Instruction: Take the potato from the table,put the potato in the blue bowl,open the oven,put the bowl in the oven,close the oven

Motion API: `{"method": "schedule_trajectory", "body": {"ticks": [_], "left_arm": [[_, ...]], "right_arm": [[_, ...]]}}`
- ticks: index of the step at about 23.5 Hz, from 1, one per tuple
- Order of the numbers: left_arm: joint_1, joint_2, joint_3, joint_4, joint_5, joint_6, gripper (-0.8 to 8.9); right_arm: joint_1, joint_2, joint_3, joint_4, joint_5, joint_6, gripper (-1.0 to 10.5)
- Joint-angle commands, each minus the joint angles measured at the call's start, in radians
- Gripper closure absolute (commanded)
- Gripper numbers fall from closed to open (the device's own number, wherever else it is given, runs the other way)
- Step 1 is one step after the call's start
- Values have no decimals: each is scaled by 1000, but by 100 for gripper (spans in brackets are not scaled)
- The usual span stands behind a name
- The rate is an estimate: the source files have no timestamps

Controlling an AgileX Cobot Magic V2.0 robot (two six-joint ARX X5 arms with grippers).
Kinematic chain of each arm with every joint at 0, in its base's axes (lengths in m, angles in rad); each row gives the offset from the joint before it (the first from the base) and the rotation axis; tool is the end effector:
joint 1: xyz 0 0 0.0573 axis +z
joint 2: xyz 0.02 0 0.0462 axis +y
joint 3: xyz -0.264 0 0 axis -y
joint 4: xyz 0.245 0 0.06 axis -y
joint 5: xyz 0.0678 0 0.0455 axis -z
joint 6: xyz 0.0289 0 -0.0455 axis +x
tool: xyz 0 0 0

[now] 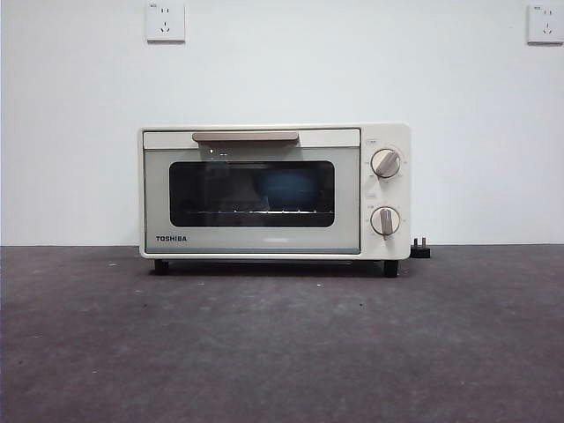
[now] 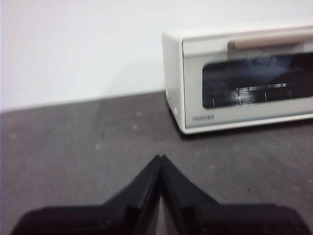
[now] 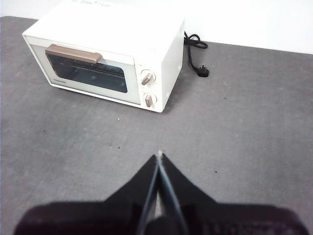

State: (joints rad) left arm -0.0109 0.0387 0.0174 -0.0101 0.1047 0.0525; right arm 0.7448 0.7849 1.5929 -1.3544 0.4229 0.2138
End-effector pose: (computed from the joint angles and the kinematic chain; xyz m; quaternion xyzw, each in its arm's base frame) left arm 0.0989 -0.0041 0.1655 0.0255 0.0142 -0.0582 0.9979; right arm 0.0371 0.0181 0.4597 -0.0465 0.2403 0.1294 0.9609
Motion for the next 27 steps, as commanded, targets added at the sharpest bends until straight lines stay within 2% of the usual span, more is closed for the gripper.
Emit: {"method": "schedule_trajectory", "body": {"ticks": [1, 8, 27], "left_arm": [[-3, -26, -10, -30, -19, -33, 817], [4, -35, -10, -164, -145, -125, 818], [13, -25, -10, -154, -123, -97, 818]], "right_arm": [[0, -2, -8, -18, 5, 11, 946], [0, -2, -8, -18, 5, 11, 946], [0, -2, -8, -18, 5, 11, 946]]}}
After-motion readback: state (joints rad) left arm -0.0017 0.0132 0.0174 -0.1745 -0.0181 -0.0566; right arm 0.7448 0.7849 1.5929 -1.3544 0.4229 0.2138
